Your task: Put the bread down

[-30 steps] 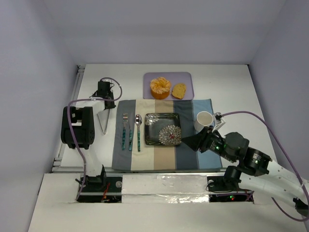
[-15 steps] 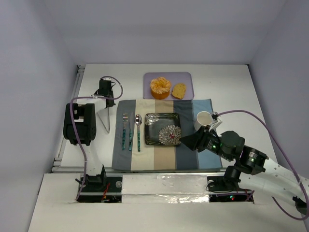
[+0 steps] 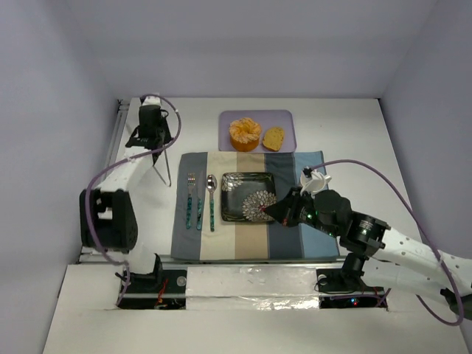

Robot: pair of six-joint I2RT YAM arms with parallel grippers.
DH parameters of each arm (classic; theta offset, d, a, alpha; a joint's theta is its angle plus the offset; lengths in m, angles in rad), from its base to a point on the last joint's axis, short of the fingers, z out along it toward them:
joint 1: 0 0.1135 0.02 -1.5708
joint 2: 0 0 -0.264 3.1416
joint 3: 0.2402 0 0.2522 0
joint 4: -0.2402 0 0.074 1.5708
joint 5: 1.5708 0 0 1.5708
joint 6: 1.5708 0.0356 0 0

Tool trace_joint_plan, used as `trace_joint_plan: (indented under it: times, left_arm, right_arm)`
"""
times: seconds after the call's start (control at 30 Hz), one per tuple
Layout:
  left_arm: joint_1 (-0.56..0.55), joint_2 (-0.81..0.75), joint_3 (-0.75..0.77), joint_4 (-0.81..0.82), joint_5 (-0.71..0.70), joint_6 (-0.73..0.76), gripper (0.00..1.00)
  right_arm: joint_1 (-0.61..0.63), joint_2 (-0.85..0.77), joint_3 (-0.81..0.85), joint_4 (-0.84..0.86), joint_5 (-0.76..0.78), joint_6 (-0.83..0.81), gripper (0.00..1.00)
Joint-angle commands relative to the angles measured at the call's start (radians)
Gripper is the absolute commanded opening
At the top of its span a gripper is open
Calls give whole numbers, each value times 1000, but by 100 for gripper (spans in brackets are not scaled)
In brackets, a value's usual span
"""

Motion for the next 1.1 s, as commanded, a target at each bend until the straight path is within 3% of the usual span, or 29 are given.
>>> trace_joint_plan:
  times: [0.0,0.23,0.43,0.47,0.5,0.6,0.7,0.9,1.07]
  left_arm:
    - [-46,-171,66,47,177,-96,0]
    - [-121,-450,-93,299,649,-395,0]
    - [-176,-601,-298,693,840,-708,0]
    - [-176,-628,-326,749,854,-748,0]
    - [-188,-641,-354,809,862,-789,0]
    - [-219,-678,-451,1033,860,-935,0]
    - [-267,-681,-480,1154,857,-1001,0]
    - [-348,-679,-511,1315,817,-1061,0]
    - [-386,-655,-541,1412,814,-1099,0]
  right_arm:
    - [0,42,58,126,-41,-4,0]
    - [0,163,107,239,-66,16,0]
    - [0,210,131,386,-72,-14,0]
    - [0,210,125,444,-73,-14,6]
    - [0,211,121,477,-79,-19,41]
    - [0,237,108,560,-99,-30,93]
    - [0,301,145,571,-133,-45,100]
    - [0,389,179,607,-167,-41,100]
    - [0,421,165,696,-286,-44,100]
